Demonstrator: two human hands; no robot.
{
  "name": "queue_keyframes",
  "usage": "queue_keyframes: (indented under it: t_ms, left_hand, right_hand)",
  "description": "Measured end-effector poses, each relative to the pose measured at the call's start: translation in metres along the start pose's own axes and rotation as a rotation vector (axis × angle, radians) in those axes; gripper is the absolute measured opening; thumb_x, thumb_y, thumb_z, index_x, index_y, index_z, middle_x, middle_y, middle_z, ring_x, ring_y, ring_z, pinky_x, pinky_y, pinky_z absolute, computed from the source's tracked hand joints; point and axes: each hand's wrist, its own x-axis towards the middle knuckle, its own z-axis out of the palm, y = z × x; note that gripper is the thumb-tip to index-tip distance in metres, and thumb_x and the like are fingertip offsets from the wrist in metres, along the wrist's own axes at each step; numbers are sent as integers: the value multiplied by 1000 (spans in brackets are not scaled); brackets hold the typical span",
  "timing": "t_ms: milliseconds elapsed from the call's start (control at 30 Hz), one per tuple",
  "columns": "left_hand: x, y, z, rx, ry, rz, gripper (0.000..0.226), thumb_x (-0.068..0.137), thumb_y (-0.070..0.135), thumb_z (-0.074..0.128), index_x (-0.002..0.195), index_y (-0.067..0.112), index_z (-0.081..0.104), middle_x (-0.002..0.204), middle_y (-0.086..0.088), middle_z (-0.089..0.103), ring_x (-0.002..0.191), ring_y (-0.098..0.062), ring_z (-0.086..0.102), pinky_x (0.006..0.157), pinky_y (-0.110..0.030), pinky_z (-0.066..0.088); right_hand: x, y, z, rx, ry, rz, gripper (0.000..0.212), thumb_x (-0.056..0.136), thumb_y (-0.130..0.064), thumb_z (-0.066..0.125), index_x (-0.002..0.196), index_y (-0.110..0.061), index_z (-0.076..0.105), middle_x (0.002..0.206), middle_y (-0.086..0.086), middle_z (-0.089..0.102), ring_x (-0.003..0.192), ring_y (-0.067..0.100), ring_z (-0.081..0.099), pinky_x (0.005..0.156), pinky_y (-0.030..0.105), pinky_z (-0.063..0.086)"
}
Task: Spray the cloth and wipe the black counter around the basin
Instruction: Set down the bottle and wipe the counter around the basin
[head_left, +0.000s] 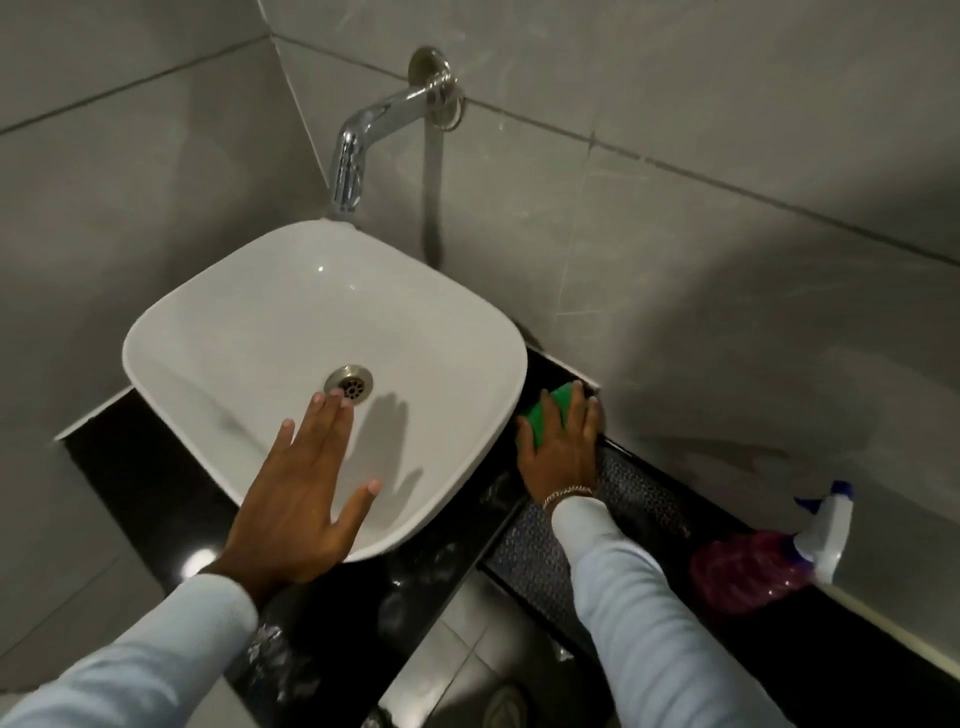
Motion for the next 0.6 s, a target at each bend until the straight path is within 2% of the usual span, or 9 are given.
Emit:
queue_keyframes:
  t_ms: [100, 300, 433, 600]
  left_hand:
    - [0, 2, -1, -8, -20, -13, 82, 91, 55, 28, 154, 11, 2, 166, -5, 1, 153, -19, -4, 124, -46, 9]
    - [-1, 5, -5, -8, -20, -24, 82, 91, 55, 27, 154, 9, 1, 165, -7, -1, 153, -20, -5, 124, -46, 7]
    - [-2, 5, -6, -2, -19, -33, 81, 91, 54, 24, 154, 7, 3, 165, -8, 0, 152, -21, -6, 124, -47, 6]
    - [-1, 4, -5, -18, -28, -27, 82, 91, 55, 22, 154, 8, 0, 165, -8, -2, 151, -19, -10, 124, -45, 4]
  right_hand:
    - [-29, -21, 8, 25, -39, 60, 56, 95, -38, 45, 141, -7, 42, 156, 29, 20, 143, 48, 14, 121, 52, 9]
    - [-125, -39, 18, 97, -139, -139, 60, 95, -46, 33, 144, -12, 32, 160, 21, 14, 147, 41, 2, 120, 51, 10]
    - [-93, -27, 14, -28, -153, -176, 64, 95, -44, 34, 144, -4, 32, 157, 26, 20, 146, 44, 7, 121, 54, 11]
    - [-44, -26, 9, -107, -149, -3, 65, 97, -38, 39, 146, 2, 26, 156, 31, 15, 145, 48, 7, 121, 54, 3]
